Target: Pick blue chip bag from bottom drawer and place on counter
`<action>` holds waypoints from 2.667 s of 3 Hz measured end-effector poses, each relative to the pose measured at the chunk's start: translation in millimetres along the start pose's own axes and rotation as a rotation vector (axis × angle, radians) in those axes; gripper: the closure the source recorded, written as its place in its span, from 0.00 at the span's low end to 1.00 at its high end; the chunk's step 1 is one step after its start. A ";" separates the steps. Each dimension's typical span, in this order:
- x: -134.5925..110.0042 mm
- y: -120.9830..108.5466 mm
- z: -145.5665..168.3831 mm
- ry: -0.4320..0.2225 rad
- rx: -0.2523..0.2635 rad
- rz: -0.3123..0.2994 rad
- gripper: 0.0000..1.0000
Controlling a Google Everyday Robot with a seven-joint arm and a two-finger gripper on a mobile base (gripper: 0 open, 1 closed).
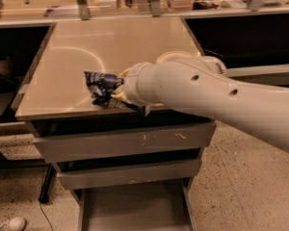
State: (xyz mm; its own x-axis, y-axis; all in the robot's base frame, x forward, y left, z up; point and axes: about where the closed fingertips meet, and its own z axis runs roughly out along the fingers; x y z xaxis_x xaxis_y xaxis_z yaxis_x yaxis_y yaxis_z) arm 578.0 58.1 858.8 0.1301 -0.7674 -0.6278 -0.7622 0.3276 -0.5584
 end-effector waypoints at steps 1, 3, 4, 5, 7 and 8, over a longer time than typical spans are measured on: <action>-7.7 -18.9 20.9 -0.019 -0.012 -0.008 1.00; -6.1 -36.1 71.0 -0.026 -0.098 -0.040 1.00; -6.1 -36.1 71.0 -0.026 -0.098 -0.040 0.82; -6.1 -36.1 71.0 -0.026 -0.098 -0.040 0.59; -6.2 -36.1 71.0 -0.026 -0.098 -0.040 0.13; -6.3 -36.1 71.0 -0.027 -0.098 -0.040 0.00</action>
Offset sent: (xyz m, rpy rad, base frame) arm 0.2018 0.0785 0.0375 0.0254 -0.0052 0.2281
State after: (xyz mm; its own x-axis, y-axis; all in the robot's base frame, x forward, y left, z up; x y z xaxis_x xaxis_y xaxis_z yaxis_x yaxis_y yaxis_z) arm 649.7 90.2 844.4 0.1774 -0.7634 -0.6211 -0.8142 0.2406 -0.5283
